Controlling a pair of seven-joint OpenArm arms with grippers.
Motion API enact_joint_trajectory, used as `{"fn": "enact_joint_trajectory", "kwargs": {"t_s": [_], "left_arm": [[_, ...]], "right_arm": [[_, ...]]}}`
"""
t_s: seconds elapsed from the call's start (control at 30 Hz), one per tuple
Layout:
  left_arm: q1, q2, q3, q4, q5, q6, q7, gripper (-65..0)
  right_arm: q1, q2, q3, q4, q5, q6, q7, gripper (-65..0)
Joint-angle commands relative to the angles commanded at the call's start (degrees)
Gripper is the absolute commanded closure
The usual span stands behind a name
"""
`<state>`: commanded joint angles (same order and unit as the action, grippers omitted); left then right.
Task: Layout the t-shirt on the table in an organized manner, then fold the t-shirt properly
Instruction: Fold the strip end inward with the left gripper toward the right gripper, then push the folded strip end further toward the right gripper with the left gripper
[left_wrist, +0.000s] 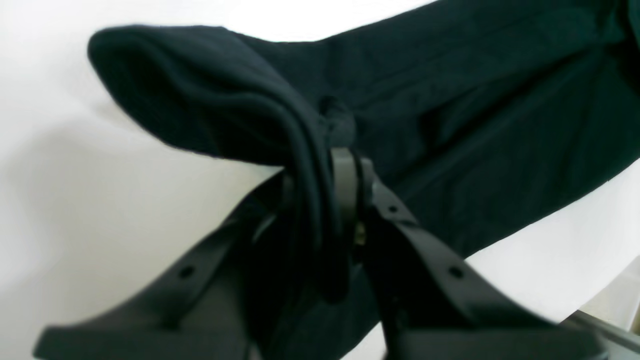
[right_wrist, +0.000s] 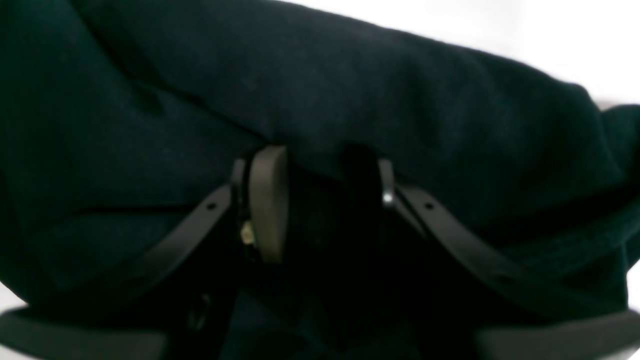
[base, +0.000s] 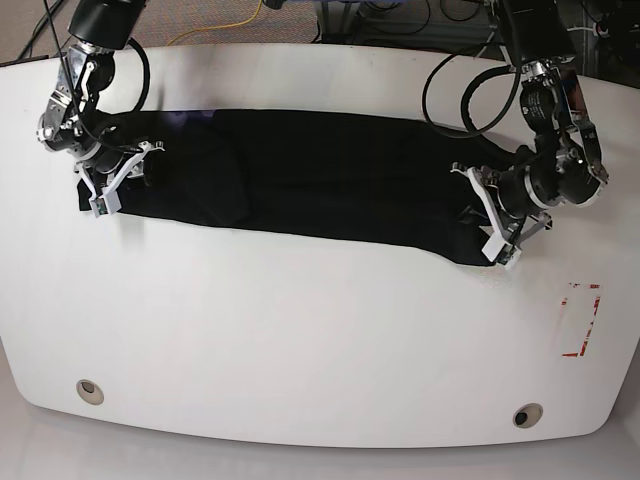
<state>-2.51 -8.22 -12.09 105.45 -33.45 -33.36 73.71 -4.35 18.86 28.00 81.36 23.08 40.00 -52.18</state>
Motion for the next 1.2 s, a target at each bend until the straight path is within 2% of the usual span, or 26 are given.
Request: {"fn": "enact_joint_trajectory", "kwargs": {"t_s": [0.07,0.13,0.37,0.6,0.73,1.07,1.2], "left_arm": [[-0.09,0.0,1.76,0.0,0.0,1.93,-0.09,-5.4],[-0.26,0.09,2.73,0.0,0.0,2.55,-0.09,-5.4],[-2.11,3.43,4.75,-0.18,0.09,2.81,0.18,-5.4],[-2.37,5.71,9.85,-0.18,4.92,2.64,0.18,-5.4],[-2.37,5.8,12.31,-0.26,5.89,2.73,0.0,-5.6],[-2.37,8.09,12.84,-0.44,5.89,2.64,0.0,-5.7],[-2.37,9.93,13.1,-0.53,5.89,2.64,0.0,-5.8]], "right_arm": [[0.18,0.0,0.0,0.0,0.0,0.0,-0.09,-22.4],[0.18,0.0,0.0,0.0,0.0,0.0,-0.09,-22.4],[0.26,-1.05,0.0,0.0,-0.44,0.0,-0.09,-22.4],[0.26,-1.05,0.0,0.0,-0.44,0.0,-0.09,-22.4],[0.35,-1.05,0.0,0.0,-0.44,0.0,-0.09,-22.4],[0.35,-1.05,0.0,0.0,-0.44,0.0,-0.09,-22.4],[0.35,-1.14,0.0,0.0,-0.44,0.0,-0.09,-22.4]]}}
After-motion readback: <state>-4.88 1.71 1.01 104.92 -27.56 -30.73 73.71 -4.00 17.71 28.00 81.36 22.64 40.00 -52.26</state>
